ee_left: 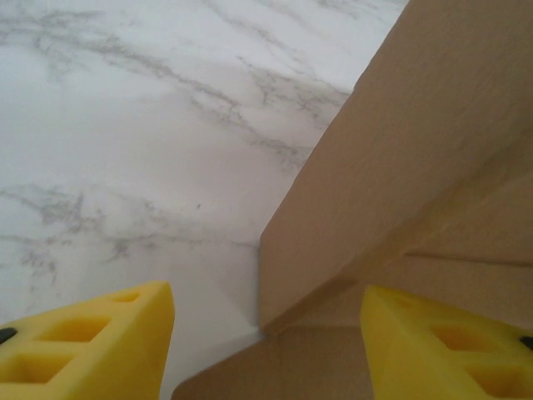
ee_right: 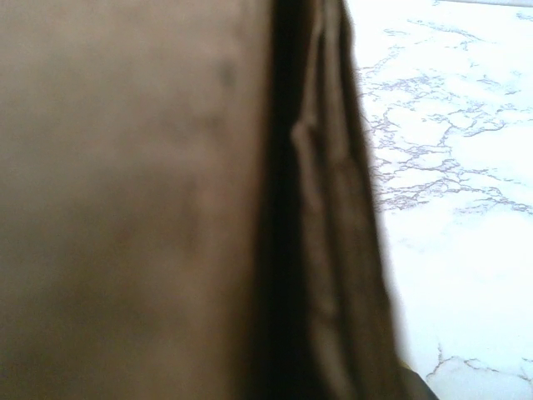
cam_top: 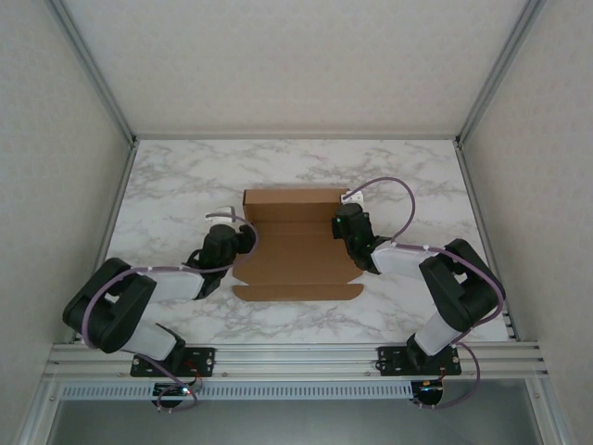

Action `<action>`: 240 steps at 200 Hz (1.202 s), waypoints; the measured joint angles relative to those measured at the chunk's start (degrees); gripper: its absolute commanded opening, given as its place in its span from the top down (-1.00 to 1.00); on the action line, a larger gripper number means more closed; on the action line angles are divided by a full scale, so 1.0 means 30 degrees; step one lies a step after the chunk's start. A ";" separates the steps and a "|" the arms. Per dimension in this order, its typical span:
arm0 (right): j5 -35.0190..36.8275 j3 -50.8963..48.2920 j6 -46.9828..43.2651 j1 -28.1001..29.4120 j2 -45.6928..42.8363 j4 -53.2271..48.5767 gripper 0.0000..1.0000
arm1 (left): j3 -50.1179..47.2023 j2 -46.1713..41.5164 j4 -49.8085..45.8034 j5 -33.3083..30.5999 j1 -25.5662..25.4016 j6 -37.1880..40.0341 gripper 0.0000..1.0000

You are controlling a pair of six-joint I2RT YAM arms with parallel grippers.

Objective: Fold the paper box

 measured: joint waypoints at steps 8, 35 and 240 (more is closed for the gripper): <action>-0.0007 0.0000 0.0000 0.0000 0.0000 0.0000 1.00 | 0.0262 0.0248 0.0168 -0.0036 0.0000 0.0248 -0.18; 0.0000 0.0007 -0.0044 0.0000 0.0000 0.0000 1.00 | 0.1020 0.1158 0.0787 -0.0109 0.0000 0.1209 -0.09; 0.0772 0.0495 0.0532 0.0350 0.0007 -0.0991 1.00 | 0.6237 0.5727 -0.2266 -0.7628 -0.2368 0.0204 1.00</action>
